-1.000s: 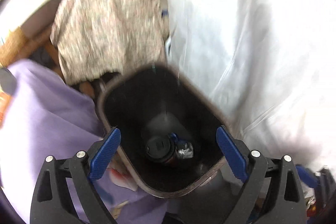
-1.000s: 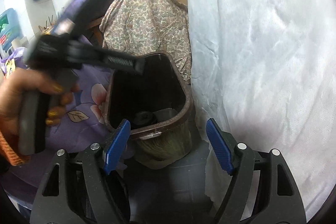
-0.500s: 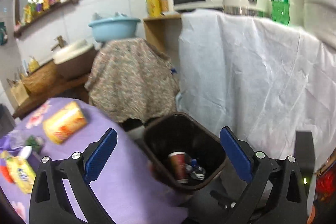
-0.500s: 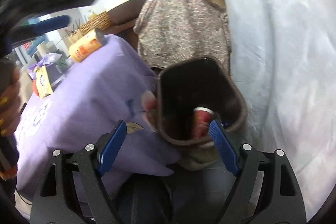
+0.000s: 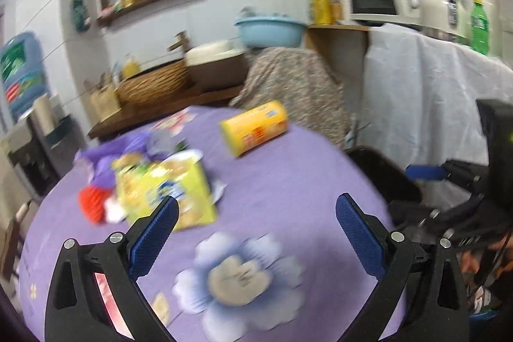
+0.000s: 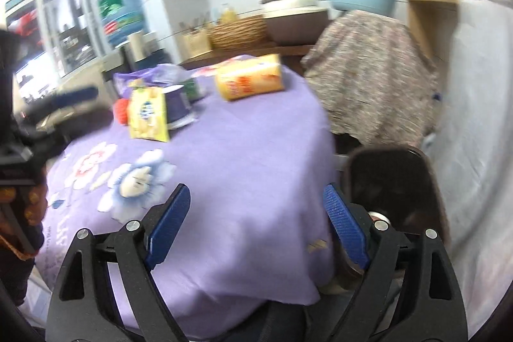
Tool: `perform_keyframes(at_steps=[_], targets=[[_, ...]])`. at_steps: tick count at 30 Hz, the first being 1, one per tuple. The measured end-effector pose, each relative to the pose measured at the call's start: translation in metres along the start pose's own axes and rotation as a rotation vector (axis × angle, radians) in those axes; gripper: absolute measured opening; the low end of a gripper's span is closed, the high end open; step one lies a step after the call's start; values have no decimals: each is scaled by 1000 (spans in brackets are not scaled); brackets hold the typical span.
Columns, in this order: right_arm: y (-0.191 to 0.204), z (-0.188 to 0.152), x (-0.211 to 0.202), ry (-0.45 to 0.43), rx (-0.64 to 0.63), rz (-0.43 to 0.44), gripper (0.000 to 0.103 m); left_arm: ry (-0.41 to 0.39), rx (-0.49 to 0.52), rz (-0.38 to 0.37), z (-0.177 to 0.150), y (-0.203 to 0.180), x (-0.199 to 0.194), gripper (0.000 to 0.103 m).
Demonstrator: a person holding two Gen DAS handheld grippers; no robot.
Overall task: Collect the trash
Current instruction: 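Return to the table and grasp the yellow chip bag with the left tool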
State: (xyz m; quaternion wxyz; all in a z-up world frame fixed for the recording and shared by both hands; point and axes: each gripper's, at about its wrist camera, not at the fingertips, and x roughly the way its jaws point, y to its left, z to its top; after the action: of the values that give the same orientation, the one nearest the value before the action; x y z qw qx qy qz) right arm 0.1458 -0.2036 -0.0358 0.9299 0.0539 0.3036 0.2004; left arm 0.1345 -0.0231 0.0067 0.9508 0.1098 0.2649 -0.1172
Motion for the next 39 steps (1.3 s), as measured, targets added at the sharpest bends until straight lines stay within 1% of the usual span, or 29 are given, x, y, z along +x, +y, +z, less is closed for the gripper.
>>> perform_keyframes(at_steps=[3,5,7,9,12,14,20,24,26,29,30,31,32,33,35,36,38,39], targets=[[23,14,16,14,-71,34,85,47,-47,71,-20,39,3,97],[34,22,26,26,-96,58,85,71,-85,106,-29,65,6,97],[46,31,36,41,-111,89,85,79,-130,101,-33,88,9,97],[56,39,46,51,-115,108,85,67,-159,89,-35,107,15,97],[63,48,54,51,-113,115,85,65,-181,18,-34,130,31,97],[68,52,58,57,-123,117,85,65,-189,-50,-33,144,43,97],[66,48,58,80,-118,106,85,99,-225,-185,-29,174,81,97],[61,45,58,94,-104,95,85,128,-198,-231,-28,175,99,96],[60,44,59,100,-103,92,85,144,-208,-269,-29,175,105,89],[61,45,61,103,-120,85,85,160,-212,-324,-30,174,111,85],[61,46,62,104,-125,82,85,161,-203,-329,-30,173,112,85],[61,48,64,104,-132,78,85,162,-192,-331,-31,172,113,81],[61,48,64,103,-135,77,85,167,-184,-335,-31,171,115,73],[60,49,65,102,-139,76,85,171,-188,-345,-32,171,115,69],[59,51,68,103,-144,70,85,169,-204,-370,-33,172,114,58],[58,51,70,104,-145,67,85,167,-207,-383,-34,172,113,54],[57,51,74,111,-143,65,85,165,-197,-401,-36,168,109,38],[55,52,76,113,-141,64,85,165,-194,-405,-36,167,107,34]])
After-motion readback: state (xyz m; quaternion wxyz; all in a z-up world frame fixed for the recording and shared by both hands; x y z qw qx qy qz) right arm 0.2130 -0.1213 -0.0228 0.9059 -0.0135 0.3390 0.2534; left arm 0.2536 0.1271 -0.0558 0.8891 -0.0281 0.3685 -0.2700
